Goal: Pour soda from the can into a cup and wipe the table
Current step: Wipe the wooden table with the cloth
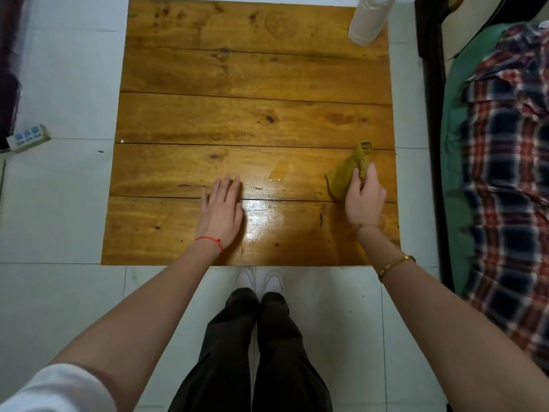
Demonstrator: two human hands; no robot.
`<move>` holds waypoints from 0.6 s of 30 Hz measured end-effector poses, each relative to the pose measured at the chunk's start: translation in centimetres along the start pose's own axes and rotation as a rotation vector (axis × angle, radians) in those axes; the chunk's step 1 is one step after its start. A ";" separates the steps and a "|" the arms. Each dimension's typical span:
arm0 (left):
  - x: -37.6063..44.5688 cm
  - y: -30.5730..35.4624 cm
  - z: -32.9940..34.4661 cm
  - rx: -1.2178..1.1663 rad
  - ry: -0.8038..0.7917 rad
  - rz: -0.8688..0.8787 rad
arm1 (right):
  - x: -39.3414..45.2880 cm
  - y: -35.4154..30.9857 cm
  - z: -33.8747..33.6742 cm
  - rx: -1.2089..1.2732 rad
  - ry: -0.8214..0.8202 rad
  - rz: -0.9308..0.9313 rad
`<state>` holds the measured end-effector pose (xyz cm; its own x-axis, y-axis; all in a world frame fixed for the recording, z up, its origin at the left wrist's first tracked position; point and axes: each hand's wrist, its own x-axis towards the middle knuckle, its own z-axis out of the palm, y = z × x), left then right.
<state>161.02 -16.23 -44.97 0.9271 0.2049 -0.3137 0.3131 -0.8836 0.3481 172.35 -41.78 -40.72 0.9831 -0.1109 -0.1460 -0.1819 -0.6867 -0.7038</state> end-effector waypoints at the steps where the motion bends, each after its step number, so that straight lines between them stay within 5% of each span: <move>1: -0.2 0.0 0.2 0.006 0.005 -0.001 | -0.4 0.4 0.3 -0.053 -0.015 -0.081; 9: -0.6 -1.1 1.5 0.016 0.010 -0.037 | -5.9 1.4 4.3 -0.445 -0.425 -0.324; 13: -0.4 -1.7 1.9 0.020 0.013 -0.035 | -8.6 2.9 6.0 -0.499 -0.414 -0.584; 18: 0.3 -2.1 2.4 0.022 -0.001 -0.021 | -8.4 3.7 7.0 -0.488 -0.405 -0.570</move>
<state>160.12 -15.32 -47.95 0.9204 0.2228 -0.3214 0.3274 -0.8884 0.3218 163.25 -38.32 -46.97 0.8207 0.5476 -0.1632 0.4599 -0.8026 -0.3799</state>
